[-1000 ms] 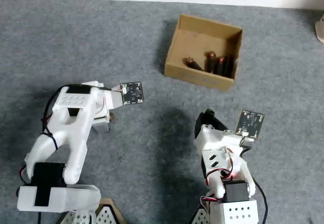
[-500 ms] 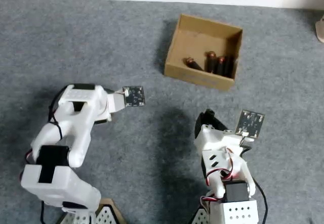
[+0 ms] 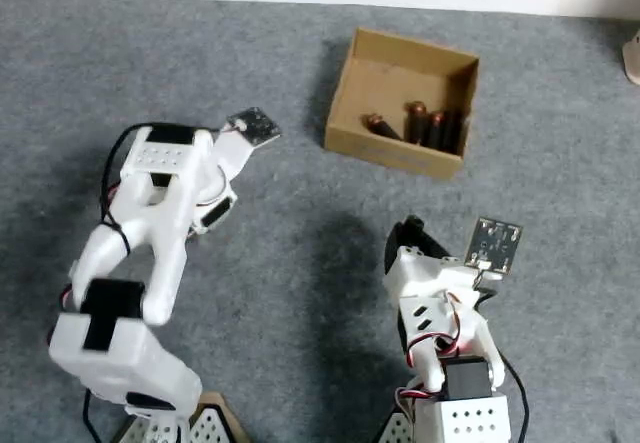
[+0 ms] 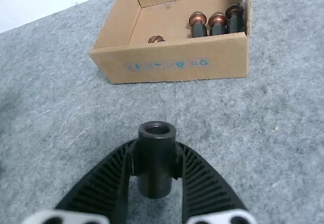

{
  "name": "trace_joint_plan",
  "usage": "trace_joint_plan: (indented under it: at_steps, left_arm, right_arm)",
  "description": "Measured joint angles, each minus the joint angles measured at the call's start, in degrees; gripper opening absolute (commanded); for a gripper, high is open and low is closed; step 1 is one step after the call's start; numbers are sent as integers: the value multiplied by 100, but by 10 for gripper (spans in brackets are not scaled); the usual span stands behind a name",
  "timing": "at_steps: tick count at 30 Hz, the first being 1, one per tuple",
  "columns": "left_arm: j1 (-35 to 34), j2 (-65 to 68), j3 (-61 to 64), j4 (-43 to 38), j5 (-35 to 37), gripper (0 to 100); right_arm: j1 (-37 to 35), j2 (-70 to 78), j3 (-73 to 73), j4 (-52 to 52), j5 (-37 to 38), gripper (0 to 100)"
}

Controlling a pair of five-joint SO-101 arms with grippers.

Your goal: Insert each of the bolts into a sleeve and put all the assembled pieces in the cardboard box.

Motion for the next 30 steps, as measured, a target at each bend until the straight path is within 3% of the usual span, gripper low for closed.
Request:
trace_joint_plan:
  at_steps: [6,12,16,21,25,30]
  left_arm:
    - [220,-1873,554,-18,571,6]
    - [246,-3824,2242,-1345,941,6]
    - [255,-4826,3420,-2488,1547,6]
    - [255,-5785,4589,-3798,2637,6]
    - [264,-6224,5055,-4448,2708,10]
    - [730,-6549,5231,-4818,2646,10]
  right_arm:
    - [-211,0,0,141,0,5]
    - [-1108,0,-193,765,0,5]
    - [-1503,-35,-431,730,571,5]
    - [-1600,-35,-79,-281,1248,5]
    - [-1635,-26,-26,-1327,1653,5]
    - [-1653,-26,-26,-1741,1662,5]
